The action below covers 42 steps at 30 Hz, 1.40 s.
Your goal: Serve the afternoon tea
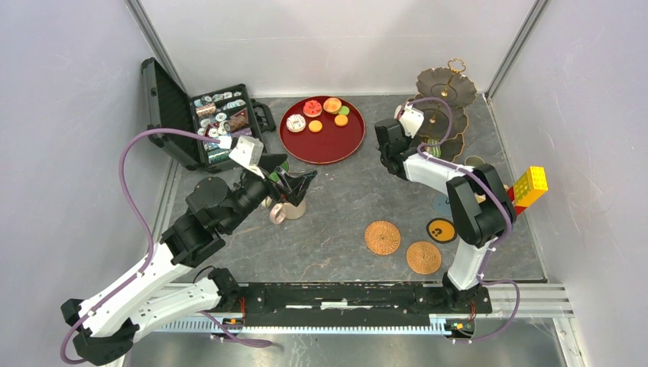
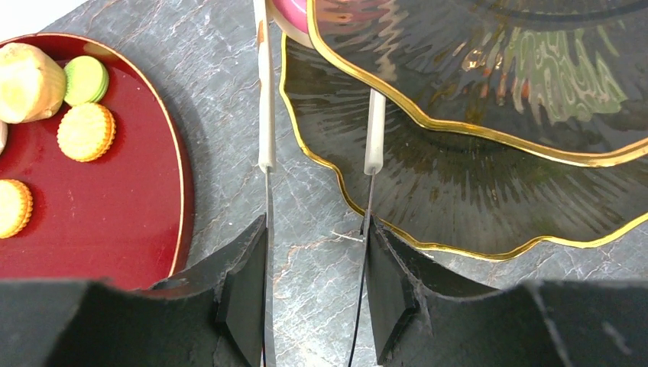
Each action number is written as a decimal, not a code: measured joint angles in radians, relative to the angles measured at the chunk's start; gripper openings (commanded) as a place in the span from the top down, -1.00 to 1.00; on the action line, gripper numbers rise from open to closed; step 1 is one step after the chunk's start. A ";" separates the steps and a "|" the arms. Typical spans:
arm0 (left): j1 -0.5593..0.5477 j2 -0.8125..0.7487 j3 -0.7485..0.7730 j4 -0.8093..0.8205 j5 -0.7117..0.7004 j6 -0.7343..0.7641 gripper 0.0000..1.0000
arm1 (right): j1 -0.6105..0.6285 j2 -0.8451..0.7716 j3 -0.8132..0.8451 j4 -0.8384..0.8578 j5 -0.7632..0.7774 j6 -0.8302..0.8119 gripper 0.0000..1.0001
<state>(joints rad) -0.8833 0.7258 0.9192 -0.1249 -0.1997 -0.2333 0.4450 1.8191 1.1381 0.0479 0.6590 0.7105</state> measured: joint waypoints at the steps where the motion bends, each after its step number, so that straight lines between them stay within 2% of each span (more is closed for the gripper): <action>1: 0.000 0.000 0.000 0.000 0.000 0.000 -1.00 | -0.001 0.001 0.000 0.000 0.002 0.000 0.37; 19: 0.000 0.007 0.000 0.000 0.000 0.000 -1.00 | -0.034 0.059 0.003 0.003 0.020 0.011 0.25; 27: 0.000 0.007 0.000 0.000 0.000 0.000 -1.00 | -0.035 0.077 0.008 0.003 0.022 0.006 -0.13; 34: 0.000 0.007 0.000 0.000 0.000 0.000 -1.00 | -0.035 0.077 0.011 -0.003 0.017 -0.004 -0.22; 42: 0.000 0.006 0.000 0.000 0.001 0.000 -1.00 | -0.035 0.060 0.006 -0.011 -0.001 -0.020 -0.23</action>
<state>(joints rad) -0.8833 0.7322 0.9192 -0.1253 -0.1986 -0.2333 0.4095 1.8786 1.1446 0.0364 0.6582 0.6907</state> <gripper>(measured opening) 0.997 0.613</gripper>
